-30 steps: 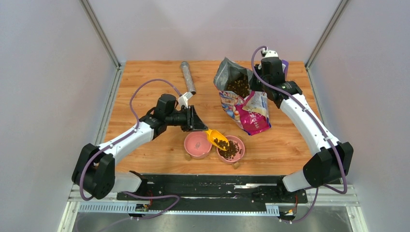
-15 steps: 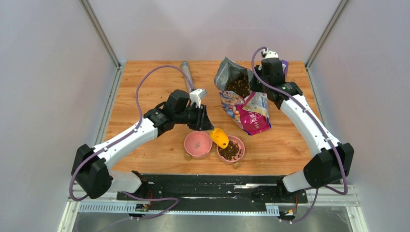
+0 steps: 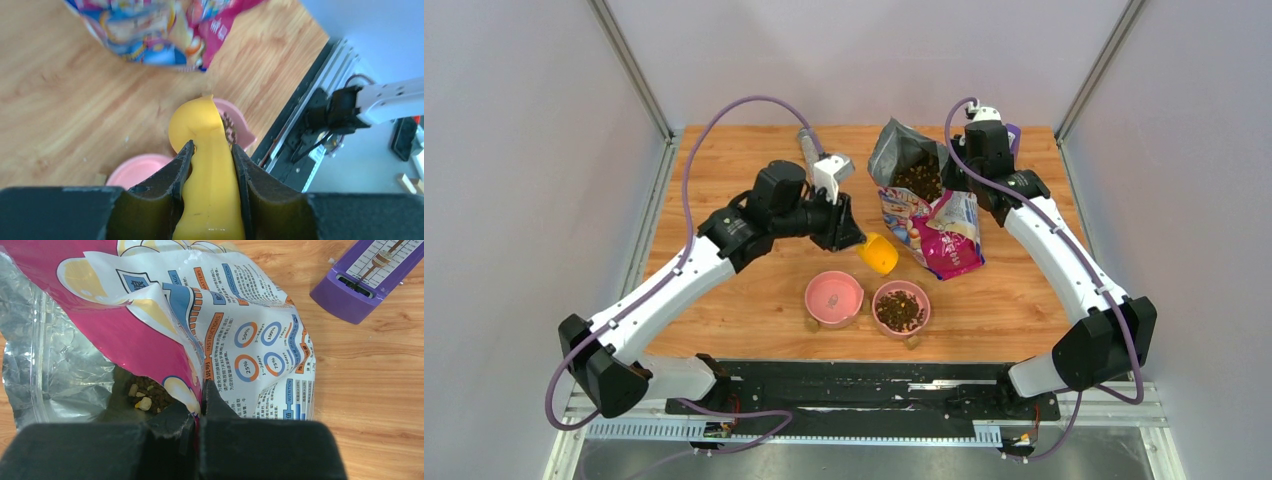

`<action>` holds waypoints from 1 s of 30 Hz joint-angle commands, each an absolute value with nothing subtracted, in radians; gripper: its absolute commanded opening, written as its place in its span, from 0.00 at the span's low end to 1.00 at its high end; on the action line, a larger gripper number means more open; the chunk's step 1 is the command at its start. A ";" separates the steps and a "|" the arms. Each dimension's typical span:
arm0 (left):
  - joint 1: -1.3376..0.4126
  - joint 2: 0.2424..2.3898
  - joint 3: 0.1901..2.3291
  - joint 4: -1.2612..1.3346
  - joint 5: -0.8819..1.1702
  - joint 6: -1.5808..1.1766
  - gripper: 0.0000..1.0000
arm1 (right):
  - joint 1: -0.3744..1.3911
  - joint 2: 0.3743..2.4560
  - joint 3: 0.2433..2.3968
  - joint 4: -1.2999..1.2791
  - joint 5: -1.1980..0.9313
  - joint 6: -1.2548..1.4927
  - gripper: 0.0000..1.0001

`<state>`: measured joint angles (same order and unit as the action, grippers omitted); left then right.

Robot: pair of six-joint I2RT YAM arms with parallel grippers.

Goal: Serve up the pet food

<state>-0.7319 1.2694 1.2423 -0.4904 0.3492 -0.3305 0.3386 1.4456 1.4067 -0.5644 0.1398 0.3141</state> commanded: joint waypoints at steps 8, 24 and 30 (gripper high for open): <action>-0.511 1.216 1.511 -0.225 0.380 -0.349 0.00 | 0.333 1.410 1.427 -0.543 0.069 0.268 0.00; -0.469 1.602 1.666 -0.116 0.475 -0.697 0.00 | 0.333 1.422 1.440 -0.538 0.057 0.309 0.00; -0.473 1.721 1.698 -0.137 0.472 -0.668 0.00 | 0.333 1.435 1.458 -0.550 0.085 0.339 0.00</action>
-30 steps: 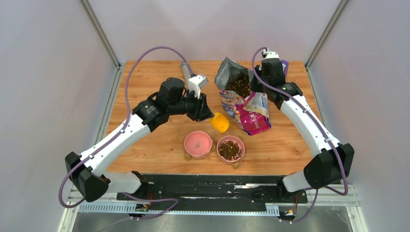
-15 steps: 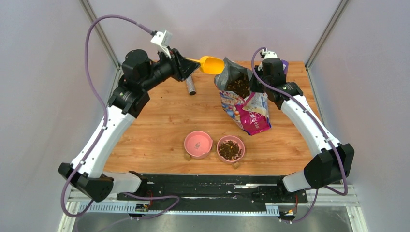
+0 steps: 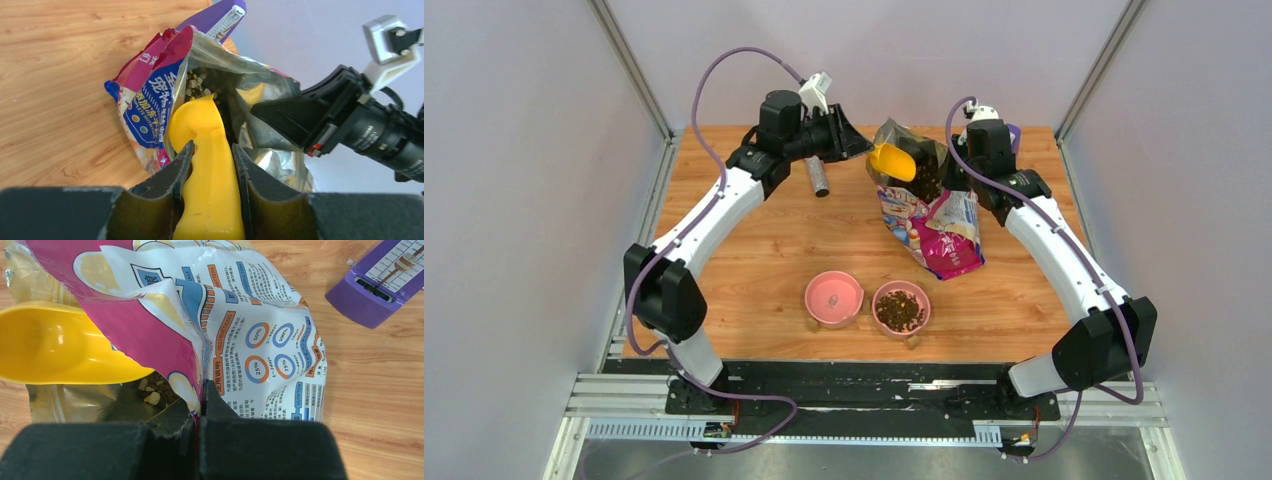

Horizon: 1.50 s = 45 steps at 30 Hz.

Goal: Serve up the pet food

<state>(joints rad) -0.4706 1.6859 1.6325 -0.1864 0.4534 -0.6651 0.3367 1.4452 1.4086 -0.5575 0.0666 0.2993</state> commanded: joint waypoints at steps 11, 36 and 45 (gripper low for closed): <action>-0.499 1.878 1.800 -0.289 0.418 -0.659 0.00 | 0.410 1.474 1.479 -0.557 0.186 0.294 0.00; -0.618 2.129 1.842 -0.308 0.326 -0.737 0.00 | 0.462 1.549 1.426 -0.561 0.301 0.354 0.00; -0.574 2.027 1.693 0.009 0.585 -0.962 0.00 | 0.382 1.517 1.392 -0.559 0.220 0.391 0.00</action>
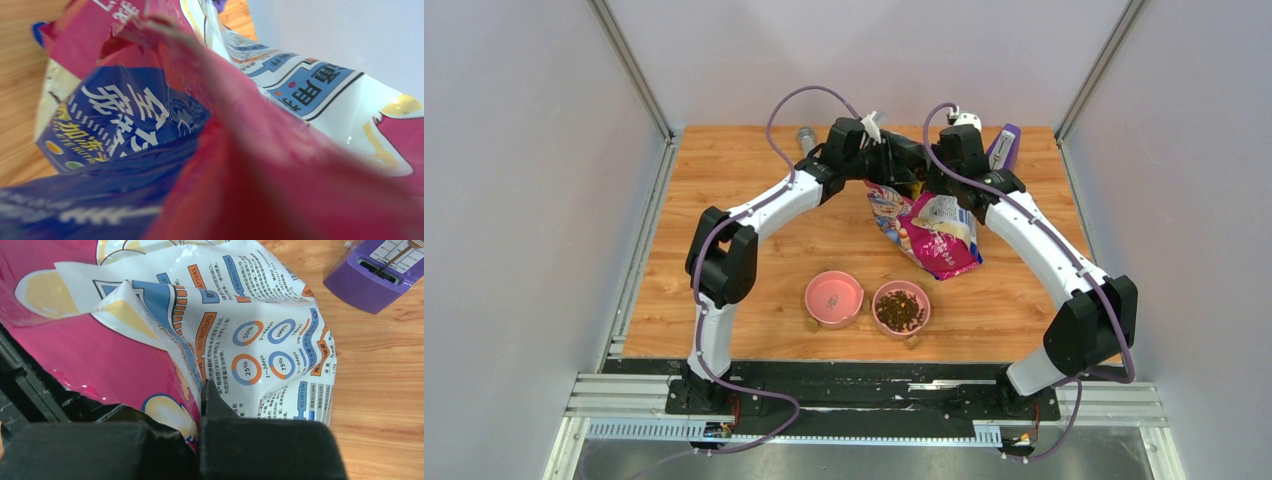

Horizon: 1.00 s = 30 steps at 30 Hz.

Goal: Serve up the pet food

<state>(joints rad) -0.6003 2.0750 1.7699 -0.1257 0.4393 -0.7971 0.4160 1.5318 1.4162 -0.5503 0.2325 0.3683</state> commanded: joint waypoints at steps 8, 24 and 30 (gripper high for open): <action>-0.506 1.856 1.571 0.108 0.575 -1.091 0.00 | 0.329 1.490 1.395 -0.559 0.200 0.397 0.00; -0.399 1.625 1.375 0.209 0.565 -1.197 0.00 | 0.310 1.468 1.401 -0.559 0.189 0.394 0.00; -0.361 1.584 1.311 0.264 0.603 -1.250 0.00 | 0.309 1.463 1.395 -0.558 0.188 0.396 0.00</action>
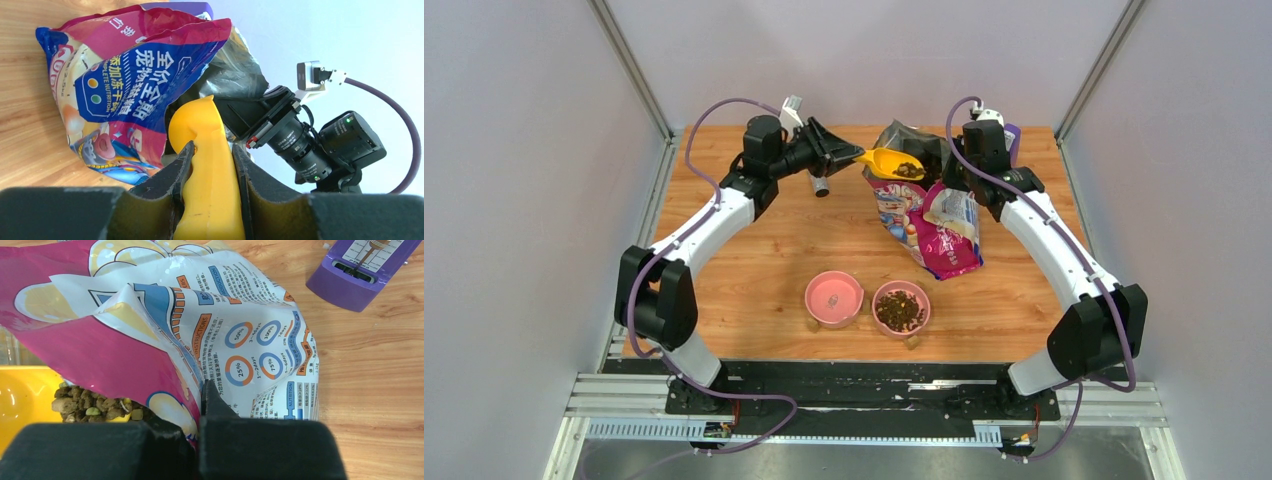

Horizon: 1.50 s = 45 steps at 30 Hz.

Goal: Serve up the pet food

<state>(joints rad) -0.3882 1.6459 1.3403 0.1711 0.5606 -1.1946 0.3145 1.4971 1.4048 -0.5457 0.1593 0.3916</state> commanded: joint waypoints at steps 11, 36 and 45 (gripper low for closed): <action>-0.301 1.544 1.162 0.539 0.678 -1.483 0.00 | 0.309 1.459 1.395 -0.559 0.179 0.391 0.00; -0.194 1.190 0.900 0.415 0.913 -1.352 0.00 | 0.286 1.461 1.408 -0.563 0.166 0.362 0.00; -0.164 1.021 0.690 0.334 0.982 -1.335 0.00 | 0.274 1.462 1.401 -0.566 0.175 0.344 0.00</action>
